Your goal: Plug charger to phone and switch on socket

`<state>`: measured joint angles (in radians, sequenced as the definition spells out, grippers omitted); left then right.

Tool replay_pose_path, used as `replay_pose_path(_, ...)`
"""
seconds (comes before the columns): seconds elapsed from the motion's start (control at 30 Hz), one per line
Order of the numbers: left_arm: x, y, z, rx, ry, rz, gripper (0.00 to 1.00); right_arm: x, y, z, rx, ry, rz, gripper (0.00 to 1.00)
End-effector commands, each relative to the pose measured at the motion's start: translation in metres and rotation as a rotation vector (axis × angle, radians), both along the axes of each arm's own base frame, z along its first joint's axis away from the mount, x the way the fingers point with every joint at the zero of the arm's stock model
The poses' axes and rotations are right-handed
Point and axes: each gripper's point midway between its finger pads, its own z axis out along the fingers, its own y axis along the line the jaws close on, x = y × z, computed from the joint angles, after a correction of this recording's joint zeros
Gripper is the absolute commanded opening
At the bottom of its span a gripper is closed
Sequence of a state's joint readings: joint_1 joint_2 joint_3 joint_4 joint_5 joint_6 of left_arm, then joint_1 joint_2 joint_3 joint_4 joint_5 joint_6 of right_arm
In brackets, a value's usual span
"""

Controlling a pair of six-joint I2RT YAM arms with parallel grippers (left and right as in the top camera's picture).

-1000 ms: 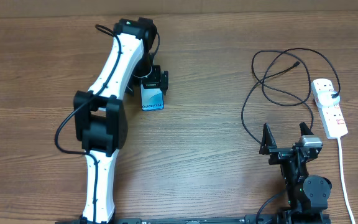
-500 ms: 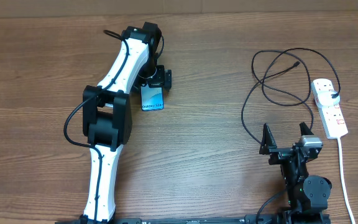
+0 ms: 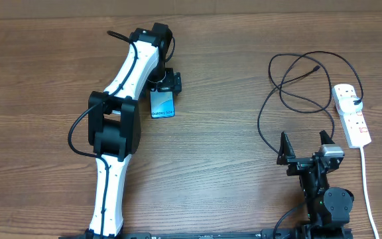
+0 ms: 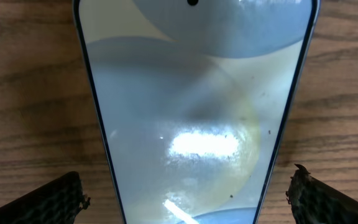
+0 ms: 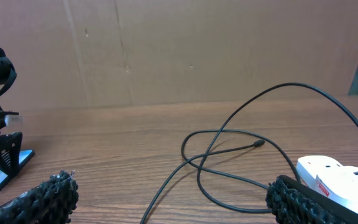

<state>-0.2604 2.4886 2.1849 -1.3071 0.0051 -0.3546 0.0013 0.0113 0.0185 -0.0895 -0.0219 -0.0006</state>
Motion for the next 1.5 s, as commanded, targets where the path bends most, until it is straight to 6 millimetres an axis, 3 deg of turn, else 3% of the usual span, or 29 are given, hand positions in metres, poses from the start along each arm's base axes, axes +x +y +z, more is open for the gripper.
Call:
replay_pose_path(0.0, -0.002, 0.002, -0.007, 0.019, 0.005, 0.016, 0.99, 0.000, -0.001, -0.001, -0.005, -0.005, -0.007, 1.00)
replay_pose_path(0.47, 0.001, 0.001, -0.020, 0.011, -0.009, 0.017, 1.00, 0.000, -0.001, -0.001, -0.005, -0.005, -0.007, 1.00)
replay_pose_path(0.63, -0.001, 0.002, -0.019, 0.012, -0.003, 0.009, 0.95, 0.000, -0.001, -0.001, -0.005, -0.005, -0.007, 1.00)
replay_pose_path(0.77, 0.000, 0.002, -0.019, 0.012, -0.006, 0.013, 0.83, 0.000, -0.001, -0.001, -0.005, -0.005, -0.008, 1.00)
replay_pose_path(1.3, -0.003, 0.001, -0.017, 0.005, 0.006, -0.020, 0.79, 0.000, 0.006, -0.001, -0.003, -0.007, 0.035, 1.00)
replay_pose_path(1.47, -0.003, 0.001, -0.016, 0.001, 0.008, -0.045, 0.69, -0.003, 0.024, 0.004, 0.220, 0.000, 0.140, 1.00)
